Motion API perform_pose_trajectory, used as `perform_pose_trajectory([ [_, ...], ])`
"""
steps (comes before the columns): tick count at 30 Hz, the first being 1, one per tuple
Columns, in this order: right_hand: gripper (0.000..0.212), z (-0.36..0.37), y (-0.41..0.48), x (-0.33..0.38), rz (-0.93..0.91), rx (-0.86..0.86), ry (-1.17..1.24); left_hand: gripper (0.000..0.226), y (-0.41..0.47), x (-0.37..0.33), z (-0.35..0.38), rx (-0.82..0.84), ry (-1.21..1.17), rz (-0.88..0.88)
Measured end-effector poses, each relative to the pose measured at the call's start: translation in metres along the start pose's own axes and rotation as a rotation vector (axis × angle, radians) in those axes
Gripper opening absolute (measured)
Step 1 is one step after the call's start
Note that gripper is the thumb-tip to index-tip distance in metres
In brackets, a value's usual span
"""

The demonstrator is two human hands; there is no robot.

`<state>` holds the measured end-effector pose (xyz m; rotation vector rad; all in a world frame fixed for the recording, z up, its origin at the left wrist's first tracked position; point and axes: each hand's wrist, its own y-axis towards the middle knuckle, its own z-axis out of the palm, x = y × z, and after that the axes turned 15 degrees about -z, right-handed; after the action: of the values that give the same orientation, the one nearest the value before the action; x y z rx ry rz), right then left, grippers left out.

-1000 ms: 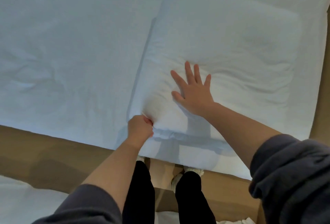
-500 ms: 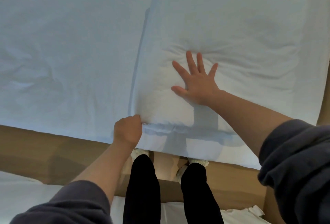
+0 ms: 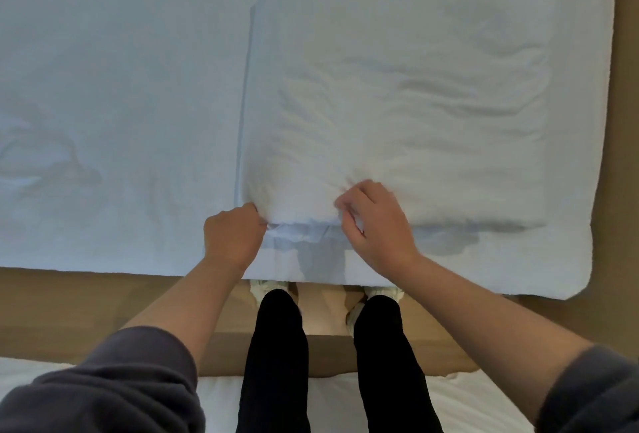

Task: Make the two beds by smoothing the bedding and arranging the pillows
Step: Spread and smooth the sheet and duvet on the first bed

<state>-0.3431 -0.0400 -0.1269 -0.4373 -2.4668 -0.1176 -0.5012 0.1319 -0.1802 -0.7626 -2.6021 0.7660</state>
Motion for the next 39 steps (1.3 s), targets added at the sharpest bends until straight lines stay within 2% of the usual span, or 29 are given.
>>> perform_pose_trajectory([
  [2, 0.015, 0.018, -0.027, 0.019, 0.316, -0.017, 0.315, 0.018, 0.001, 0.004, 0.002, -0.023, -0.007, 0.044],
  [4, 0.013, 0.048, -0.042, 0.036, 0.780, -0.066, 0.751, 0.017, 0.005, 0.009, 0.005, -0.042, 0.028, 0.116],
  [6, 0.013, 0.080, -0.040, 0.044, 1.195, -0.195, 1.196, 0.016, 0.009, 0.016, 0.009, -0.059, 0.039, 0.186],
  [8, 0.022, 0.105, -0.026, 0.048, 1.385, -0.405, 1.593, 0.017, 0.013, 0.021, 0.008, -0.095, 0.043, 0.250],
  [11, 0.031, 0.127, 0.007, 0.045, 1.365, -0.726, 1.784, 0.019, 0.017, 0.028, 0.000, -0.176, 0.170, 0.346],
  [14, 0.025, 0.134, 0.040, 0.032, 1.284, -0.973, 1.802, 0.023, 0.013, 0.040, -0.008, -0.203, 0.303, 0.440],
  [16, 0.026, 0.132, 0.053, 0.028, 1.244, -1.008, 1.790, 0.025, 0.010, 0.045, -0.012, -0.210, 0.318, 0.463],
  [18, 0.025, 0.128, 0.046, 0.030, 1.232, -0.932, 1.764, 0.026, 0.009, 0.041, -0.015, -0.198, 0.361, 0.474],
  [21, 0.009, 0.118, 0.011, 0.031, 1.239, -0.642, 1.737, 0.026, 0.004, 0.037, -0.020, -0.127, 0.321, 0.405],
  [23, 0.007, 0.103, -0.018, 0.024, 1.274, -0.520, 1.687, 0.022, 0.000, 0.038, -0.022, 0.011, 0.128, 0.261],
  [25, 0.011, 0.081, -0.046, 0.011, 1.340, -0.506, 1.604, 0.020, -0.008, 0.034, -0.026, 0.187, -0.241, 0.045],
  [27, 0.025, 0.050, -0.072, -0.008, 1.419, -0.528, 1.461, 0.041, -0.013, 0.020, -0.035, 0.297, -0.617, -0.145],
  [29, 0.043, 0.008, -0.094, -0.033, 1.470, -0.605, 1.217, 0.063, -0.010, 0.000, -0.047, 0.330, -0.841, -0.247],
  [32, 0.068, -0.064, -0.106, -0.070, 1.449, -0.811, 0.874, 0.083, 0.009, -0.030, -0.068, 0.337, -0.993, -0.307],
  [34, 0.076, -0.108, -0.102, -0.091, 1.400, -0.883, 0.726, 0.094, 0.026, -0.045, -0.085, 0.347, -1.038, -0.330],
  [36, 0.081, -0.143, -0.088, -0.110, 1.326, -0.844, 0.646, 0.105, 0.041, -0.055, -0.103, 0.356, -1.070, -0.338],
  [39, 0.095, -0.175, -0.057, -0.146, 1.234, -0.561, 0.611, 0.107, 0.064, -0.066, -0.123, 0.360, -1.111, -0.353],
])
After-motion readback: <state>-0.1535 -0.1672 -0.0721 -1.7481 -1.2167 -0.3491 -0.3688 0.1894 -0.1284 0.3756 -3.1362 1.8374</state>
